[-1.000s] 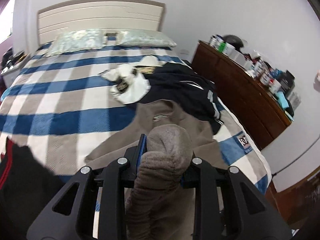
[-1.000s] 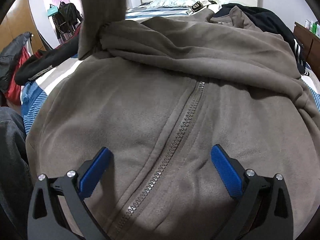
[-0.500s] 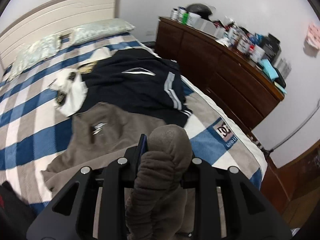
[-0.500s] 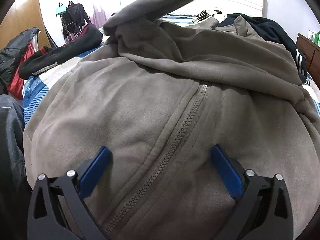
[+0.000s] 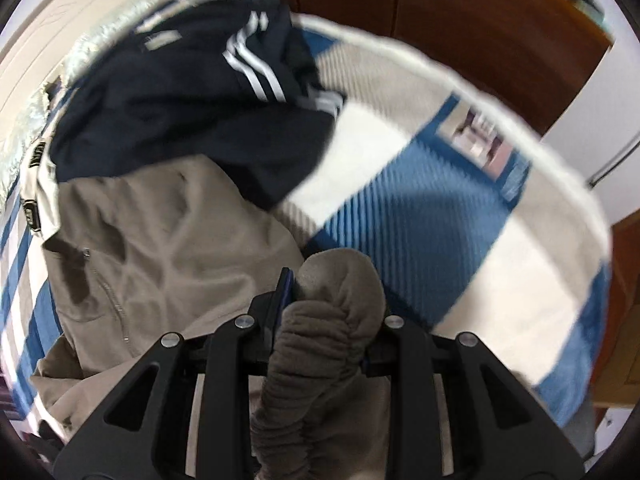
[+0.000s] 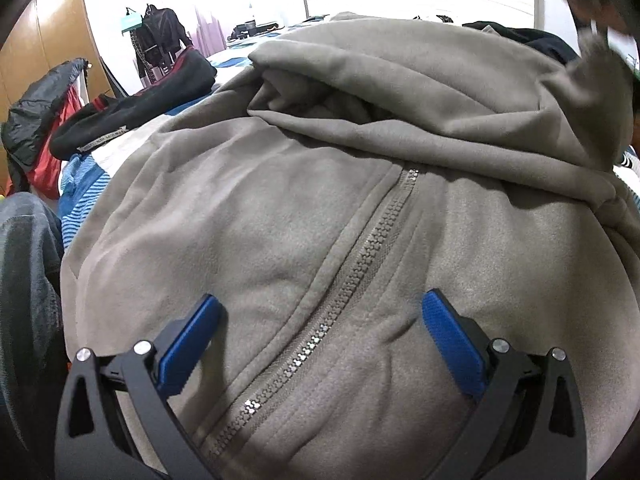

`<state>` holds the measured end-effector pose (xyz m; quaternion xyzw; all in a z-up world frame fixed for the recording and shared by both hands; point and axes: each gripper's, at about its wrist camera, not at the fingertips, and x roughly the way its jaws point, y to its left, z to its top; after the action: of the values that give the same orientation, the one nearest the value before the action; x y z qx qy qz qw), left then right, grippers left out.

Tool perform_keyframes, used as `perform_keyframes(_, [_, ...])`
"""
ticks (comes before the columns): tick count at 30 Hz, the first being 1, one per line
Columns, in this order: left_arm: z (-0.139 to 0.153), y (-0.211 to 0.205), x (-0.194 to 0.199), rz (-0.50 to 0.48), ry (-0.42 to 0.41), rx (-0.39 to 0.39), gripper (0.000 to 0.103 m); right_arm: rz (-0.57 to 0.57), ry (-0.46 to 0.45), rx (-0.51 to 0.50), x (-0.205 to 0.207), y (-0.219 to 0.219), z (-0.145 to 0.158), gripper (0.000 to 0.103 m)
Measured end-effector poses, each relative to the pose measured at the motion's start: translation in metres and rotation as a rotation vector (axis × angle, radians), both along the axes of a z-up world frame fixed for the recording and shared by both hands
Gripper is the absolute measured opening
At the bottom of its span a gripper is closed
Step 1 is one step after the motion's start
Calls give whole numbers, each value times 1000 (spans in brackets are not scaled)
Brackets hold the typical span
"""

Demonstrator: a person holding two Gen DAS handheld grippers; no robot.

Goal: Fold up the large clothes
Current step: 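Lift the held cuff with the left tool and fold it over the jacket body, then release the sleeve with the left tool onto the jacket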

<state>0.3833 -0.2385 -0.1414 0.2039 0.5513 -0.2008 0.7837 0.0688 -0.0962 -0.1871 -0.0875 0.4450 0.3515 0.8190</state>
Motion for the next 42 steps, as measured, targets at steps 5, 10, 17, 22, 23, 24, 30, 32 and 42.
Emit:
perform_keyframes(5, [-56,-25,1,-62,72,195,27,17,28,34,3,-8,2,99])
perform_keyframes(10, [-72,-33,8,-48,91,270,33,34,28,53,3,-13,2,99])
perform_keyframes(17, [-25,-12,-15,-56,55,157,97,54,-38,24,-7,-8,0,99])
perform_keyframes(22, [40,25,-53,-60,-16,4,97,55,-61,47,-11,-13,6,98])
perform_keyframes(23, [54,37,-58,-49,-22,-19,97,53,-54,71,-11,-18,9,98])
perform_keyframes(24, [66,56,-69,-31,-31,-48,97,45,-40,102,-11,-24,14,98])
perform_keyframes(30, [81,173,-117,131,-84,-169,97,-108,38,297,3,-81,53,98])
perform_keyframes(32, [78,207,-132,168,-114,-185,97,-163,45,370,12,-106,70,98])
perform_keyframes(42, [15,297,-227,262,-200,-319,98,-388,85,461,114,-185,106,98])
